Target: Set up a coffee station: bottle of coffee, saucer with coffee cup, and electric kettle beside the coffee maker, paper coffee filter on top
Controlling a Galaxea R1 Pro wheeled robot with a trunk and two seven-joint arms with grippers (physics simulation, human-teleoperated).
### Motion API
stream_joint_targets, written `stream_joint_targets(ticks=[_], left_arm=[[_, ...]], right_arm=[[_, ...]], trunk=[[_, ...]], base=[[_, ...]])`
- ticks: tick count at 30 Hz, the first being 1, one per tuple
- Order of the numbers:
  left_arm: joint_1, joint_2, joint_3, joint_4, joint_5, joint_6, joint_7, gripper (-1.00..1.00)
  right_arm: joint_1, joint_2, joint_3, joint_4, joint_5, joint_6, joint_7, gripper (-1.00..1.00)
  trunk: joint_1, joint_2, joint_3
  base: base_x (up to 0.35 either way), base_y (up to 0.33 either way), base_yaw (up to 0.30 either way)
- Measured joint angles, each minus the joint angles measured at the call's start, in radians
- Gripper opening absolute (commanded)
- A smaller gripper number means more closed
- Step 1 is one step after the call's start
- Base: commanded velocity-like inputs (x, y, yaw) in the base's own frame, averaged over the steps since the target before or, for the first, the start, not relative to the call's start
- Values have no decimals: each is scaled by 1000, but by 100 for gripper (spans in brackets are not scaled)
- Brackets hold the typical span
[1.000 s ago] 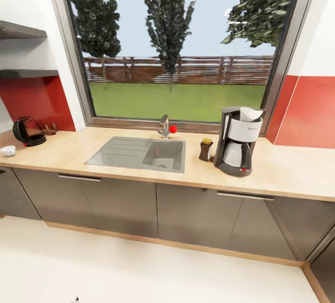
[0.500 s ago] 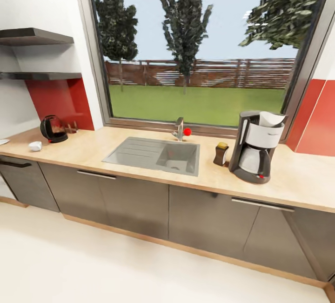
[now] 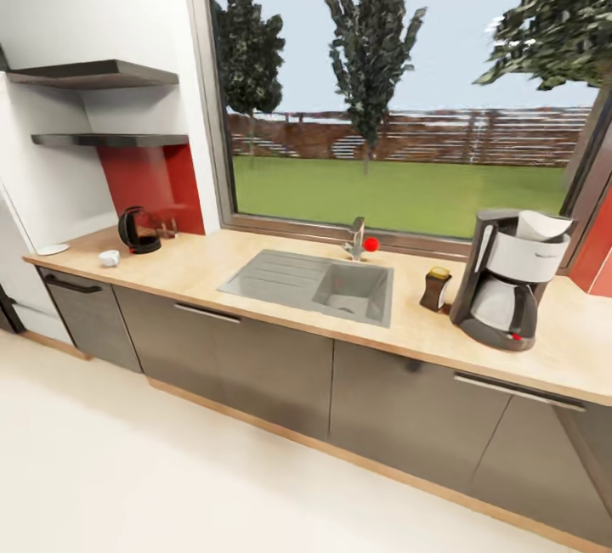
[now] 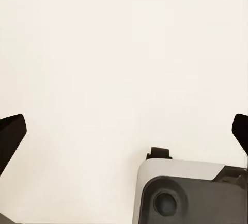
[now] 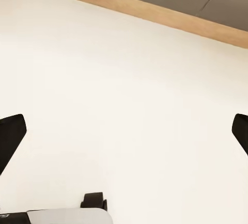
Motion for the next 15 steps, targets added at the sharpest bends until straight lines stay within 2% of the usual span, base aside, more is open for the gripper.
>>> stream_joint_targets(ticks=[4,15], left_arm=[[1,0,-1,1,2,-26,0,100],[1,0,-1,2,2,-30,0,100]], right_arm=[[0,-2,-2,-2,0,0,-1,100],[0,-6,-2,-3,0,1,-1,100]], trunk=[[0,0,-1],[0,0,-2]], base=[[0,0,273],[0,0,284]])
